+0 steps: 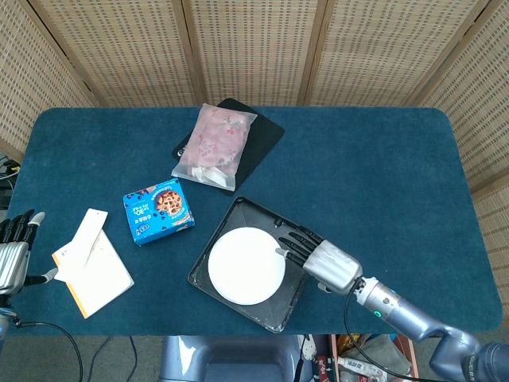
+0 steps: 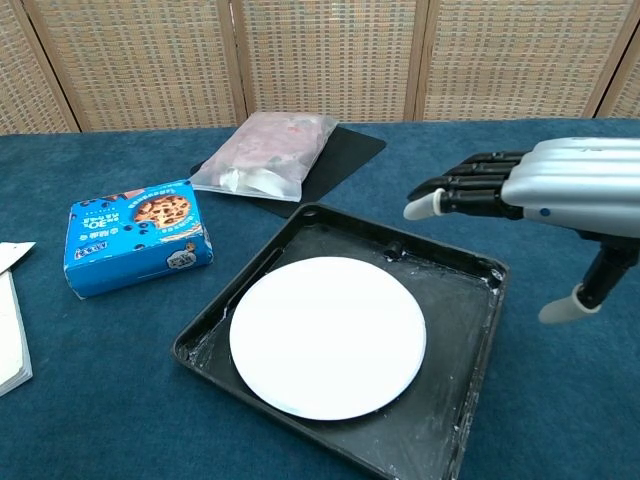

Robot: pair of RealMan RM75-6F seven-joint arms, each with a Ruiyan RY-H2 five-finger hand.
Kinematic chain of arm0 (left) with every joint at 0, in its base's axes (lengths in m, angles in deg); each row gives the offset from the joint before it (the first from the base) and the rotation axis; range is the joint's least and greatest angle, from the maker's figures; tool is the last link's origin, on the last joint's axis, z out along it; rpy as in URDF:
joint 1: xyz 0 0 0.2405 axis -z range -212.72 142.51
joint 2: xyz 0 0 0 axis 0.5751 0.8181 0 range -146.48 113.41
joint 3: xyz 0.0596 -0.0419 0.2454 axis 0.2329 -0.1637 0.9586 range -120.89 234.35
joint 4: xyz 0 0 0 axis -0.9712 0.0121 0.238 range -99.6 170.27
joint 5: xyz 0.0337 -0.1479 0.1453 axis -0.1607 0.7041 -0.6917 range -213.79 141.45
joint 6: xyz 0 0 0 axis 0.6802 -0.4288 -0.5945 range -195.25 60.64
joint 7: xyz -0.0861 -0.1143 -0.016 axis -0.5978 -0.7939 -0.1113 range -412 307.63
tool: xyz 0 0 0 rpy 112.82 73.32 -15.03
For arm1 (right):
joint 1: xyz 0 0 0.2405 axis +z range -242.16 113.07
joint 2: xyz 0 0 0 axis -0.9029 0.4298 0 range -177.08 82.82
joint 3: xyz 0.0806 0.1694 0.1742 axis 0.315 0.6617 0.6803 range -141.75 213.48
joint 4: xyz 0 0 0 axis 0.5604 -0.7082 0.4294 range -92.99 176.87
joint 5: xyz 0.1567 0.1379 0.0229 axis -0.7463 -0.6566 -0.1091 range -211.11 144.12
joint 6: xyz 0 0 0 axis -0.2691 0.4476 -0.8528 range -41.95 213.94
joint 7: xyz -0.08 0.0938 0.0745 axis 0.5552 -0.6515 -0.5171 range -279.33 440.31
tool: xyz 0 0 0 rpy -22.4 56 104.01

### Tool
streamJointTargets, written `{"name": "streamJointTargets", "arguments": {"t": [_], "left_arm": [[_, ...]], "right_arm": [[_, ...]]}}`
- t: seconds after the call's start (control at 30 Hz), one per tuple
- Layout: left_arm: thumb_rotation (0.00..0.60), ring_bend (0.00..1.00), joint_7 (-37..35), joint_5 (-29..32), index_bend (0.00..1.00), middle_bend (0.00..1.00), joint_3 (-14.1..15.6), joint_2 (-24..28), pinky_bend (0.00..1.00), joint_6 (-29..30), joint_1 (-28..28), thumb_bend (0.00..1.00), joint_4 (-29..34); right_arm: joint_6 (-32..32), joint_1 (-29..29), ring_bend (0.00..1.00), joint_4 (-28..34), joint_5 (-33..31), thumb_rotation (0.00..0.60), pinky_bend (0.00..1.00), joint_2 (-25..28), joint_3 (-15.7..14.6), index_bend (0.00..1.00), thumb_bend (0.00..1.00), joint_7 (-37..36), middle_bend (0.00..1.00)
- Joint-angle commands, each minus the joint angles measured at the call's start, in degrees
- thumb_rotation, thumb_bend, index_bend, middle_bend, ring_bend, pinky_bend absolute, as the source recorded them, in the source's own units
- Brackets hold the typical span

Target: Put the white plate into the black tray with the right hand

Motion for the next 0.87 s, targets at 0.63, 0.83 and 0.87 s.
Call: {"name": "streamJointTargets", "arguments": {"t": [0.63, 0.83, 0.87], "left_arm": [[0.600, 0.00, 1.1, -4.1, 0.00, 0.00, 1.5, 0.1, 0.00, 4.4, -1.9, 0.00, 1.9], [0.600, 0.00, 1.3, -5.5, 0.00, 0.00, 2.0, 0.1, 0.00, 5.7, -2.5, 0.00, 2.1], [0.600, 0.00, 1.4, -5.6, 0.00, 0.00, 2.1, 0.0, 0.00, 5.8, -2.6, 0.00, 2.1]], "right_arm": [[24.7, -26.4, 0.00, -2.1, -22.1, 0.600, 0.00, 2.9, 3.7, 0.00, 0.00, 0.7, 0.00], [26.5, -29.5, 0.00, 0.8, -25.2, 0.600, 0.00, 1.4, 4.8, 0.00, 0.00, -0.9, 0.00], [26.6, -29.8, 0.00, 0.9, -25.2, 0.600, 0.00, 1.2, 4.9, 0.00, 0.00, -1.4, 0.00]]}}
